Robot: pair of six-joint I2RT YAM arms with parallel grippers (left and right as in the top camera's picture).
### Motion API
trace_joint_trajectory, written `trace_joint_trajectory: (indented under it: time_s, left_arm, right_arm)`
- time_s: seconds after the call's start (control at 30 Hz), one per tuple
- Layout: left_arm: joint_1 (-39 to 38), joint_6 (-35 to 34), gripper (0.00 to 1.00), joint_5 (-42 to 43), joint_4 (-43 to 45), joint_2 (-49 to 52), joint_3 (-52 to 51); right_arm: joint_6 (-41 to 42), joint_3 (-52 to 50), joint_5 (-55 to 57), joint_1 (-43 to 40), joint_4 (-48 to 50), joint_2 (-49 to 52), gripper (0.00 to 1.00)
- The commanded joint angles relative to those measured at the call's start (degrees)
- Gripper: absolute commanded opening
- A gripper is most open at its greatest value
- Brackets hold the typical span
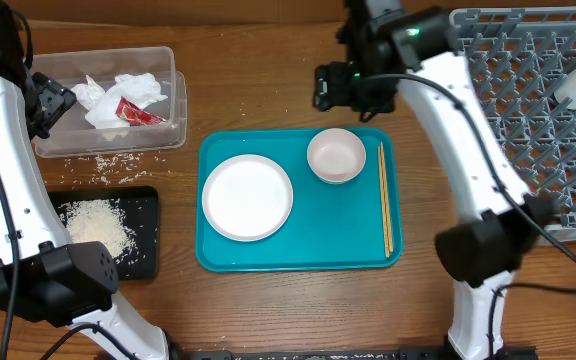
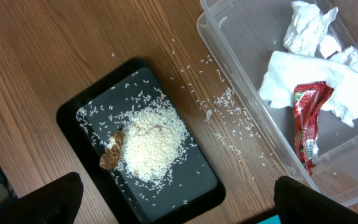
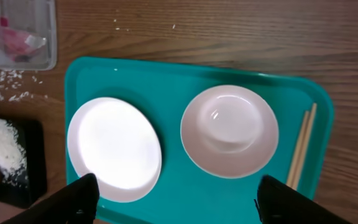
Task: Sort waste into correct bins and load items into the dishwasher
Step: 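Move the right gripper over the pink bowl and lower onto its rim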
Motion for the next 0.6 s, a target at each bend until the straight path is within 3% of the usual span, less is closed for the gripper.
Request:
trace_joint_trajectory:
  time_s: [0.0,0.17,0.57]
  left_arm:
    - [0.20,0.46,1.00,-0.96,0.11,-0.24,0.52]
    - [0.20,0.46,1.00,-0.98,0.11,-0.24,0.52]
    - [0.20,0.46,1.00,-0.96,0.11,-0.24,0.52]
  right_arm:
    - [1.84,-0.04,1.05,2.56,1.22,5.33,0.84]
    - [2.05,-0.04,1.86,4.33,3.72,12.35,0.84]
    - [5.73,-4.70,6.10,4.48,6.36,14.34,0.77]
